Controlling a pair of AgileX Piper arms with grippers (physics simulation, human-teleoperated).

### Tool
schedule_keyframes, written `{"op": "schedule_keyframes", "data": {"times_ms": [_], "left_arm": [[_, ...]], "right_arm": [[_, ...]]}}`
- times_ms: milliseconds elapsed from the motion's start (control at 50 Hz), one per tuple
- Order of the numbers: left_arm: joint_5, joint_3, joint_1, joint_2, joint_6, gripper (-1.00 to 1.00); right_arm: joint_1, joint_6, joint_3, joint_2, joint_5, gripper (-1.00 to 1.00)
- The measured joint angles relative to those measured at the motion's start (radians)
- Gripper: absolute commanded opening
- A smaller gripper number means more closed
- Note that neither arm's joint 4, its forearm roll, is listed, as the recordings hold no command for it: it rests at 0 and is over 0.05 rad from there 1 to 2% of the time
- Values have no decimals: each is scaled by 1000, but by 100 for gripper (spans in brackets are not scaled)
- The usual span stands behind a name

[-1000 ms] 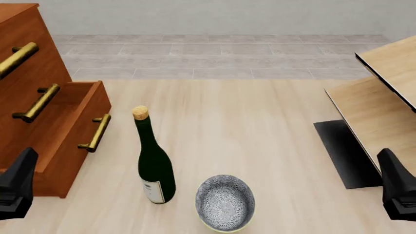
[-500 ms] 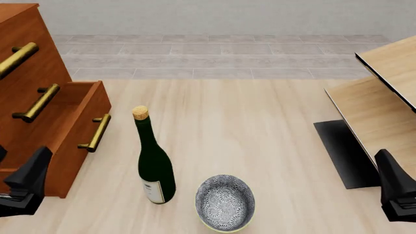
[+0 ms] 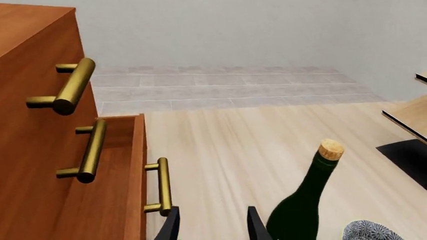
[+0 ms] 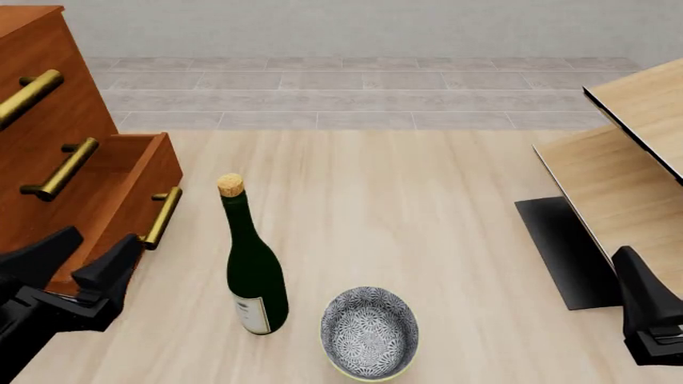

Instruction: Close the bottom drawer of the cabinet.

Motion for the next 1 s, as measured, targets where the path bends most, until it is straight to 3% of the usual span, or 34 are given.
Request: {"op": "schedule_keyframes", "data": {"times_ms": [560, 1000], "left_arm": [[-408, 0, -46, 541, -95, 100], [-546, 0, -24, 726, -118, 100]], "right_arm": [[4, -9, -1, 1, 2, 100], [5, -12, -1, 1, 1, 100]]}}
